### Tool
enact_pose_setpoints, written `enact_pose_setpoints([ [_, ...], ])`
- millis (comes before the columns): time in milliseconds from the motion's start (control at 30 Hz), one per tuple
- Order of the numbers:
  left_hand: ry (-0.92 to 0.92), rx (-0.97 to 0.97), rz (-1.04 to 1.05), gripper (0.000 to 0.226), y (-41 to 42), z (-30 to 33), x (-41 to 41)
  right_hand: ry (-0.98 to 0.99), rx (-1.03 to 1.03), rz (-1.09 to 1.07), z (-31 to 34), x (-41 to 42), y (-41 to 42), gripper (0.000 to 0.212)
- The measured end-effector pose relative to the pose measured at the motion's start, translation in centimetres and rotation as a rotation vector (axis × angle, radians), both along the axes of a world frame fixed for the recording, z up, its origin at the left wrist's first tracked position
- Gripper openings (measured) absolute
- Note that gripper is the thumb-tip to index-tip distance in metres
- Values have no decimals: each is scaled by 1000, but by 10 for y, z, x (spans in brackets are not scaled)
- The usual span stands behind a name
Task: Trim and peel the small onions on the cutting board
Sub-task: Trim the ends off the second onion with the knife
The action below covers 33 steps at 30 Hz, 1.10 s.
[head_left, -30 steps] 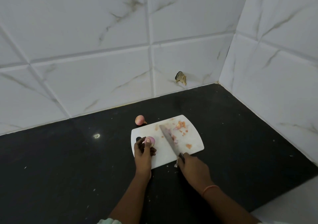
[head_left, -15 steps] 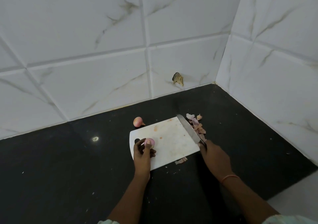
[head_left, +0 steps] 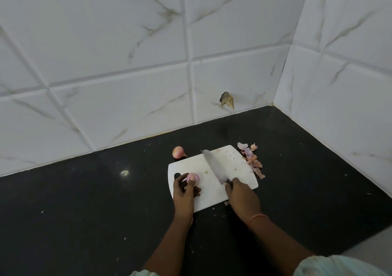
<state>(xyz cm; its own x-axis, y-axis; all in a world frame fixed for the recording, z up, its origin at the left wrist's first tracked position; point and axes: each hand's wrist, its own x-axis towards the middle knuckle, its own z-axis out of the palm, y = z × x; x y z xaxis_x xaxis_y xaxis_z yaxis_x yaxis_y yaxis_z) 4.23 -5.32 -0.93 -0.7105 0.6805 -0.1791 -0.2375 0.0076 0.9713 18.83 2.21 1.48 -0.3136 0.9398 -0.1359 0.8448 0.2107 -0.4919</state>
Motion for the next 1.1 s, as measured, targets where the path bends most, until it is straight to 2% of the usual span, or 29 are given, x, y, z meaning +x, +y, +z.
enact_pose_setpoints([
  [100,10,12,1,27,0,-2,0,-34,48,-168,-3,34,18,32],
  [167,19,9,-4,26,1,-3,-1,10,82,-280,-3,59,23,29],
  [233,23,13,-9,25,2,-3,-1,86,131,-298,-1,77,19,24],
  [367,38,17,-12,26,2,-3,0,186,190,-81,-3,86,-9,17],
  [567,39,31,-19,22,3,-6,-1,78,97,134,-12,67,-46,17],
  [633,37,36,-24,21,2,-5,0,41,97,83,-13,69,-46,19],
  [767,39,22,-30,23,2,-5,0,48,101,-173,-6,87,-30,20],
  [867,59,-44,-36,20,3,-5,0,163,112,-318,-4,104,-21,16],
  [967,150,-92,-120,22,9,1,3,309,100,-326,-7,108,-22,13],
  [1100,486,-63,-307,29,40,13,4,410,18,-247,-1,96,-26,12],
])
